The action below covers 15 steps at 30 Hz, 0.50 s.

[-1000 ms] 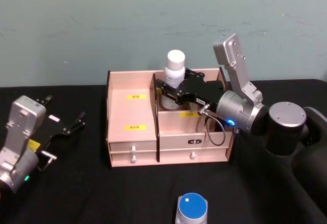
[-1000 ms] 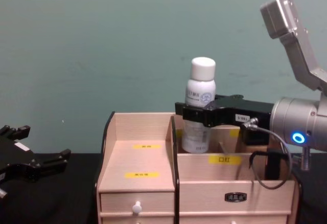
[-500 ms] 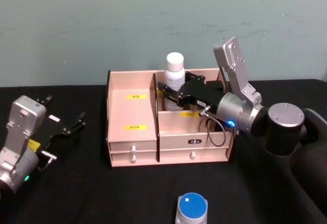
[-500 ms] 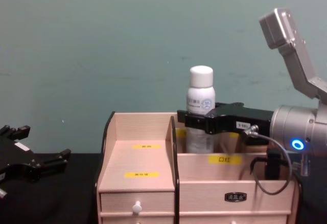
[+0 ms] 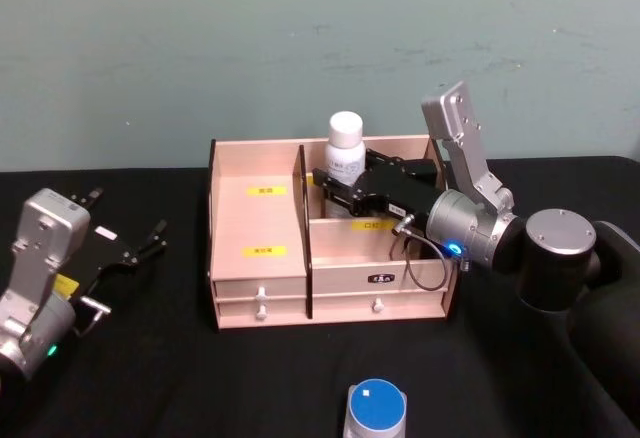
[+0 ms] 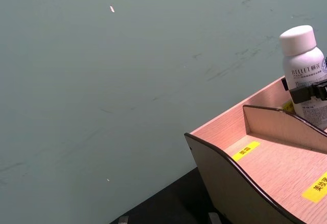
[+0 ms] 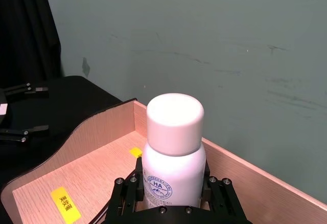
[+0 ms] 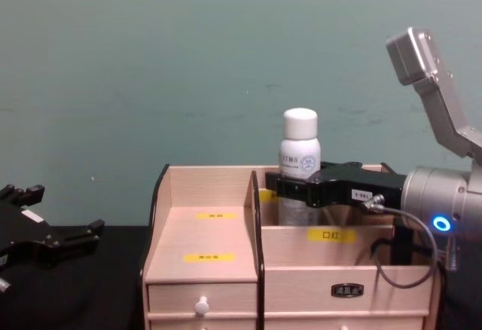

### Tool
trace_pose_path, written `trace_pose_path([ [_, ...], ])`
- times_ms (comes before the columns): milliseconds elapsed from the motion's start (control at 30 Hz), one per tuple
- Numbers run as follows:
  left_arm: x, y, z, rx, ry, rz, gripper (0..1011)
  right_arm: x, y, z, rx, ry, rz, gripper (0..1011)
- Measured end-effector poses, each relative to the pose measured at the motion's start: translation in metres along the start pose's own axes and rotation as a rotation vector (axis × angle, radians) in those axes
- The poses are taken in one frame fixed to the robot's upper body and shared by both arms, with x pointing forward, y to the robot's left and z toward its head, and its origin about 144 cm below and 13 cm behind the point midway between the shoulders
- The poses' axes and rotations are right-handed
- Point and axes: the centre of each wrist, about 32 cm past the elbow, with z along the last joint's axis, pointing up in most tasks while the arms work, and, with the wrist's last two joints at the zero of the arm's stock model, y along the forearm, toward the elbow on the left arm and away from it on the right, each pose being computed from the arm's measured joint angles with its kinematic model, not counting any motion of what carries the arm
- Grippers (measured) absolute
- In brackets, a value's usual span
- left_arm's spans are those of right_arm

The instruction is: Pick up the facial cleanser and watermelon frost from the table and place them into the tiered storage box.

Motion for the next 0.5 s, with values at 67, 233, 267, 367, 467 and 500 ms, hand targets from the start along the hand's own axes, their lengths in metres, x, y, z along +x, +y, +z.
trace_pose_path([
  [67,0.0000,0.0000,0.0000,0.000,0.000,0.000,1010,0.0002,-0.0001,0.0000,0.001,0.001,0.001,593],
  [233,0.0000,0.0000,0.0000,0.000,0.000,0.000,1010,0.0002,-0.0009,-0.0013,0.006,0.005,0.010,593],
  [267,0.0000,0.0000,0.0000,0.000,0.000,0.000,1009,0.0001,-0.0009,-0.0026,0.006,0.007,0.013,593],
  [367,0.0000,0.0000,0.0000,0.000,0.000,0.000,1010,-0.0004,-0.0006,-0.0046,0.007,0.011,0.018,593],
  [467,0.0000,0.0000,0.0000,0.000,0.000,0.000,1010,-0.0022,-0.0005,-0.0070,0.006,0.016,0.024,593],
  [500,0.0000,0.0000,0.0000,0.000,0.000,0.000,1010,-0.0032,-0.0006,-0.0083,0.006,0.019,0.026,593],
])
